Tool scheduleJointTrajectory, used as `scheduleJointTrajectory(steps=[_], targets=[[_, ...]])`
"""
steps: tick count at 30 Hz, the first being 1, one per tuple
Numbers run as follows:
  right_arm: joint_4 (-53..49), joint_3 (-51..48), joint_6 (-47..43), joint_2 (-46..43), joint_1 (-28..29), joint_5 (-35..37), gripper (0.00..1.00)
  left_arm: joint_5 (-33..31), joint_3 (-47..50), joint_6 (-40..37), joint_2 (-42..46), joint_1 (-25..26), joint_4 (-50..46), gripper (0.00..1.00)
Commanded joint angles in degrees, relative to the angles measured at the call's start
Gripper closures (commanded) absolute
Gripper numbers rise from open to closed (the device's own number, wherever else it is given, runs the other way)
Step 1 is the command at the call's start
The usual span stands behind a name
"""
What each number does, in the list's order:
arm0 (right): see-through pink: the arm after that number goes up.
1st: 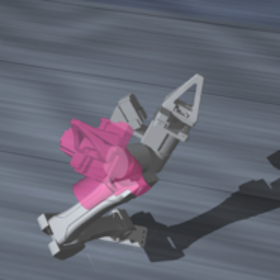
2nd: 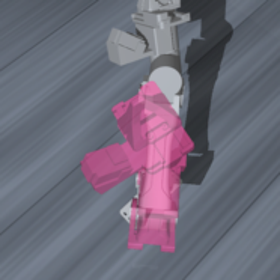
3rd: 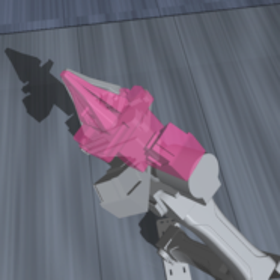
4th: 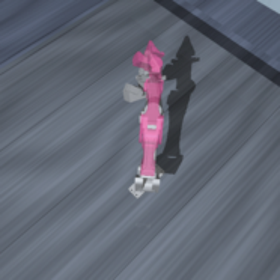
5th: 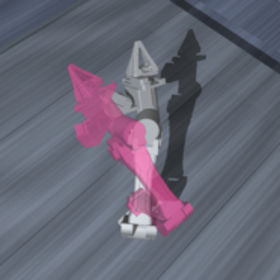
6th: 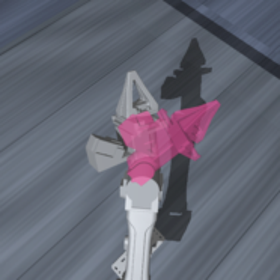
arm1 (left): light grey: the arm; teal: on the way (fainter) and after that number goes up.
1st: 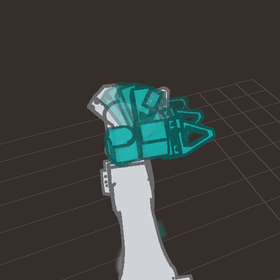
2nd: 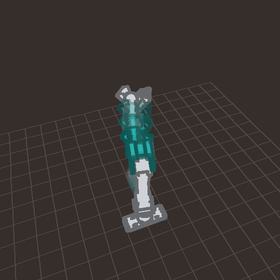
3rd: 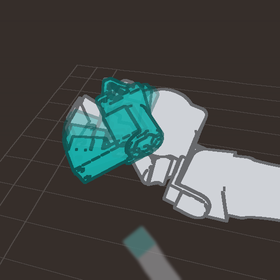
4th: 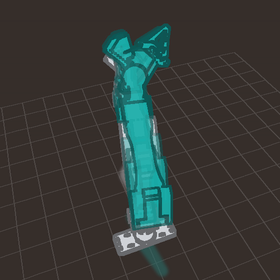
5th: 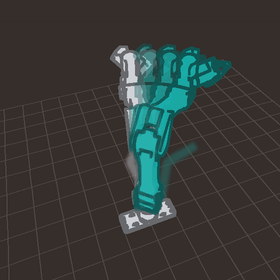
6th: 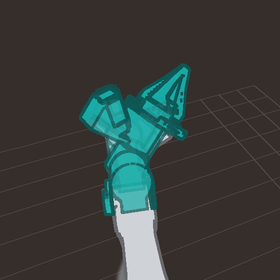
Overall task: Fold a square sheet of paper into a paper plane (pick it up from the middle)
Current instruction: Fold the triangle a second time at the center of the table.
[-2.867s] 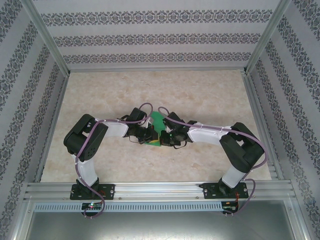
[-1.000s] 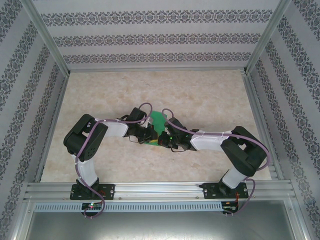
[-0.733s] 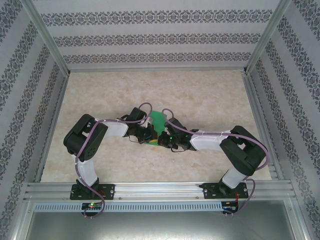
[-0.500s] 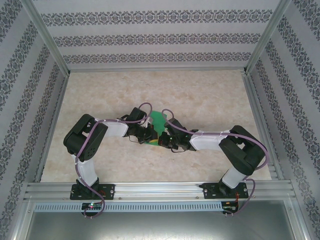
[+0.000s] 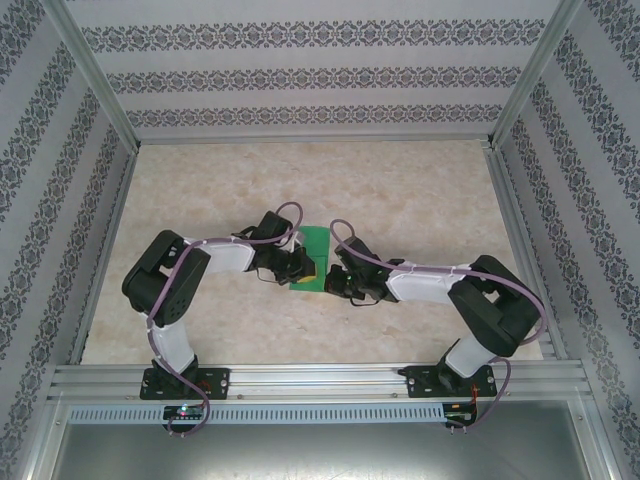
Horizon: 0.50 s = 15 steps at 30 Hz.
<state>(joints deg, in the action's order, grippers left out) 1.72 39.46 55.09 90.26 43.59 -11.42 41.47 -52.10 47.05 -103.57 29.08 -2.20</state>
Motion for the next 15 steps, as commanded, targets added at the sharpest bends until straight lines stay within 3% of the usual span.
scheduleJointTrajectory(steps=[1,8,15], targets=[[0.82,1.25,-2.67,-2.09,-0.43,-1.53,1.0,-1.26,-1.43,-2.54,1.37,-1.05,-2.29,0.88],[2.21,5.41,-3.59,4.64,-0.06,-5.9,1.0,-2.04,-1.54,-2.46,-2.2,-1.08,-1.75,0.91],[1.81,7.35,-3.48,8.61,-0.22,-5.49,1.0,-3.72,-2.05,-2.82,-4.31,-1.22,-3.37,0.94]])
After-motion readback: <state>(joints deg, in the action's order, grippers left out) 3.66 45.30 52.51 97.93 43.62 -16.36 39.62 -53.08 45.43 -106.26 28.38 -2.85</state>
